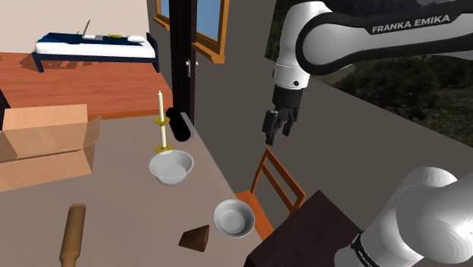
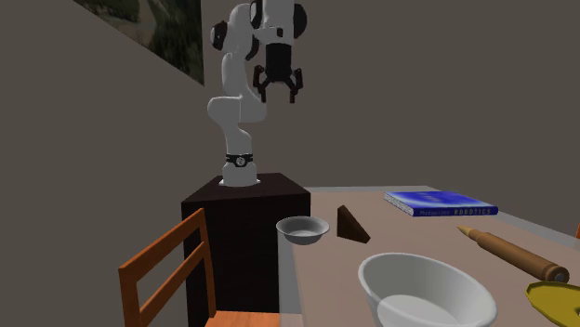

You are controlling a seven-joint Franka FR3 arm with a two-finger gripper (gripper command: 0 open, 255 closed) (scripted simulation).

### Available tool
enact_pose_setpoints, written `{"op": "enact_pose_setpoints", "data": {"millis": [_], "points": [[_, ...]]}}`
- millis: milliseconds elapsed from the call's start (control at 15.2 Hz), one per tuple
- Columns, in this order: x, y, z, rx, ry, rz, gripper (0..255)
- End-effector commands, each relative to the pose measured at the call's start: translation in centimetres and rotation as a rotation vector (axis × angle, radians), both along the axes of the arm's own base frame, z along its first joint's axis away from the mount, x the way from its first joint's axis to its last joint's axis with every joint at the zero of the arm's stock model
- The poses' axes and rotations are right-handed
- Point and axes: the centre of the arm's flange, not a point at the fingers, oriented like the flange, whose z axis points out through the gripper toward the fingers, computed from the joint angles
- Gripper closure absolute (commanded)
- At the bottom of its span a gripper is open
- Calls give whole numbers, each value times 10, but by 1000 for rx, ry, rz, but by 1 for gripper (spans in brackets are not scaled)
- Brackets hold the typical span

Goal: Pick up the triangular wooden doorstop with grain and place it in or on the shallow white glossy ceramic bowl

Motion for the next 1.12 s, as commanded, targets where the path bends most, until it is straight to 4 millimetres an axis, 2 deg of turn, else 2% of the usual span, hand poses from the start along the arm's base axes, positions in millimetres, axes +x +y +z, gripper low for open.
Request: {"op": "enact_pose_setpoints", "data": {"millis": [0,528,1056], "points": [[14,11,-20,-4,13,36,0],[63,73,-101,-23,67,176,0],[98,139,-185,-42,120,316,0]]}}
